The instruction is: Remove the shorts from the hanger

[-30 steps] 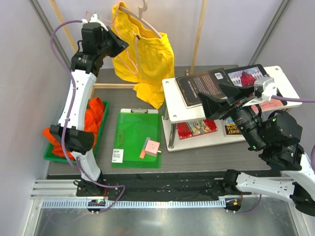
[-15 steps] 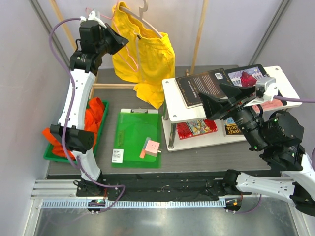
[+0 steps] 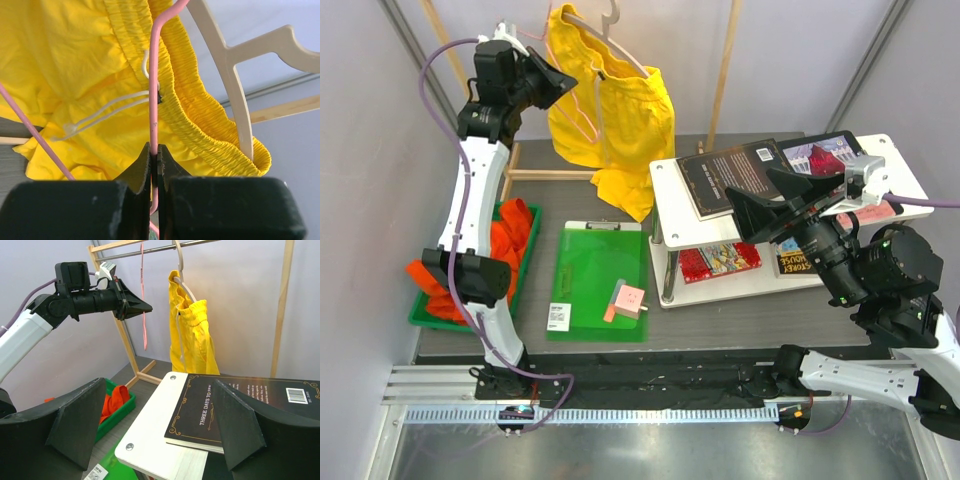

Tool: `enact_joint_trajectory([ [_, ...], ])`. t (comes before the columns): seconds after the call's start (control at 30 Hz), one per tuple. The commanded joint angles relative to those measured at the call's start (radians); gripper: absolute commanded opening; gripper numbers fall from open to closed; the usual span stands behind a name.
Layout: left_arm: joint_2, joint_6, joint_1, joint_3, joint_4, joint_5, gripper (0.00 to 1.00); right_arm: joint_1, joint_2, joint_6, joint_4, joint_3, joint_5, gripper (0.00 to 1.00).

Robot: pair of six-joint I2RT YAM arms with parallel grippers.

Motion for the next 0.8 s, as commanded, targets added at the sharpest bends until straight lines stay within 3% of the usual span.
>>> enact_joint_trajectory([
  [0.0, -0.007, -0.062, 0.012, 0.008, 0.093, 0.1, 0.0, 0.001, 0.012, 0.015, 0.015, 0.036, -0.016, 0.9],
  [0.23, -0.021, -0.146, 0.041, -0.054, 0.159, 0.186, 0.0, 0.0, 0.009, 0.024, 0.013, 0.039, -0.024, 0.9],
  [0.57, -0.107, -0.275, 0.098, -0.253, 0.285, 0.275, 0.0, 0.001, 0.003, 0.033, 0.006, 0.036, -0.027, 0.9],
  [0.77, -0.113, -0.292, 0.152, -0.232, 0.277, 0.29, 0.0, 0.001, 0.009, 0.038, 0.006, 0.036, -0.036, 0.9],
])
